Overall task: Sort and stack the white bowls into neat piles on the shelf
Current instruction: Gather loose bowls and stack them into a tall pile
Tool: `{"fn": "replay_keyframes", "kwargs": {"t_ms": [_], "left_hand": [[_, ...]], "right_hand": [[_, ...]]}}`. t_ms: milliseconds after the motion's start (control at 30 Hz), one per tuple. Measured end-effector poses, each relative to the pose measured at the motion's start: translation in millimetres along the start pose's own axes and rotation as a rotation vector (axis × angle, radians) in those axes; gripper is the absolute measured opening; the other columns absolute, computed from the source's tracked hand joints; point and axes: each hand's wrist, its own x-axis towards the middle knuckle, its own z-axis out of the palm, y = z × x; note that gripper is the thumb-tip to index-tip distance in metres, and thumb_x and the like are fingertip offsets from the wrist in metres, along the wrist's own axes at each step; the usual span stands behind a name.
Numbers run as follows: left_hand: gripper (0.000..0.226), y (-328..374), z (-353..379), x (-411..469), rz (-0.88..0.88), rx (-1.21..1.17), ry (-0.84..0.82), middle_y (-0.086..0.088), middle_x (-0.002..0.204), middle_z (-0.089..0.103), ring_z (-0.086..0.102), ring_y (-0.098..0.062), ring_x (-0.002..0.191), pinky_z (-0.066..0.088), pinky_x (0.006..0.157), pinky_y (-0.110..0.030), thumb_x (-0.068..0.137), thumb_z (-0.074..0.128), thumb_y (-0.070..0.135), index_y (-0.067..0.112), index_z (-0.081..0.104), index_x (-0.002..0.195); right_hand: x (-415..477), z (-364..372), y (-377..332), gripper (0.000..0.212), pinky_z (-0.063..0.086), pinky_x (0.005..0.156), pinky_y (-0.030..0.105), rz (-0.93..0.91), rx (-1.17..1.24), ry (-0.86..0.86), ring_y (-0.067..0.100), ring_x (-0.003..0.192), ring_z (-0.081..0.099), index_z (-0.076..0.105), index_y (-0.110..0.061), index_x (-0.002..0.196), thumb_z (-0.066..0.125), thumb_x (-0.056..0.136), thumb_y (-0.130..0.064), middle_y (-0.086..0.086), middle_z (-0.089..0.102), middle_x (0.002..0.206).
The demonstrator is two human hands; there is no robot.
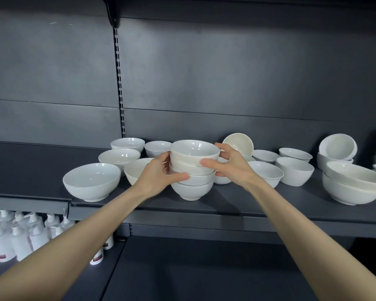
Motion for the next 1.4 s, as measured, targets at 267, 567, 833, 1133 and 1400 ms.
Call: {"fn": "replay_keyframes", "kwargs": {"t_ms": [267,567,833,1133,1400], "left_hand": [[0.057,0,4,-9,0.036,0.110,0.091,0.006,0.111,0.068,0.061,-0.002,0.101,0.051,0.090,-0.019,0.063,0.087,0.027,0.020,0.063,0.114],[0.061,2,10,-27,0.043,0.331,0.238,-0.001,0.112,0.059,0.058,-0.013,0.099,0.047,0.082,-0.020,0.069,0.083,0.032,0.008,0.058,0.119],[0.054,0,25,-45,-0.041,0.375,0.259,0.007,0.093,0.061,0.062,-0.012,0.085,0.049,0.076,-0.024,0.067,0.085,0.033,0.013,0.053,0.107],[0.061,-12,33,-40,-0.129,0.157,0.122,0.004,0.114,0.063,0.062,-0.014,0.104,0.051,0.086,-0.025,0.067,0.085,0.028,0.021,0.046,0.113],[0.064,-14,40,-39,-0.175,0.089,0.183,0.010,0.100,0.059,0.061,-0.006,0.093,0.051,0.072,-0.016,0.063,0.088,0.023,0.018,0.044,0.109]], "right_hand": [[0,0,3,0.094,0.047,0.103,0.041,0.015,-0.028,-0.011,0.008,0.122,0.046,0.034,-0.023,0.146,0.084,0.068,-0.040,-0.003,0.050,0.138],[-10,0,3,0.107,0.046,0.103,0.040,0.064,-0.041,-0.056,0.017,0.118,0.057,0.023,-0.028,0.150,0.086,0.064,-0.040,-0.005,0.047,0.139],[-23,8,5,0.074,0.054,0.089,0.032,0.070,0.021,-0.108,0.012,0.111,0.059,0.038,-0.031,0.136,0.080,0.076,-0.021,-0.003,0.053,0.129],[-19,11,12,0.066,0.054,0.084,0.031,0.088,0.085,-0.119,0.015,0.109,0.061,0.038,-0.038,0.126,0.078,0.078,-0.017,-0.005,0.064,0.116],[-12,1,18,0.077,0.056,0.087,0.039,0.084,0.085,-0.143,0.017,0.108,0.063,0.038,-0.034,0.136,0.081,0.074,-0.018,0.001,0.057,0.123]]}}
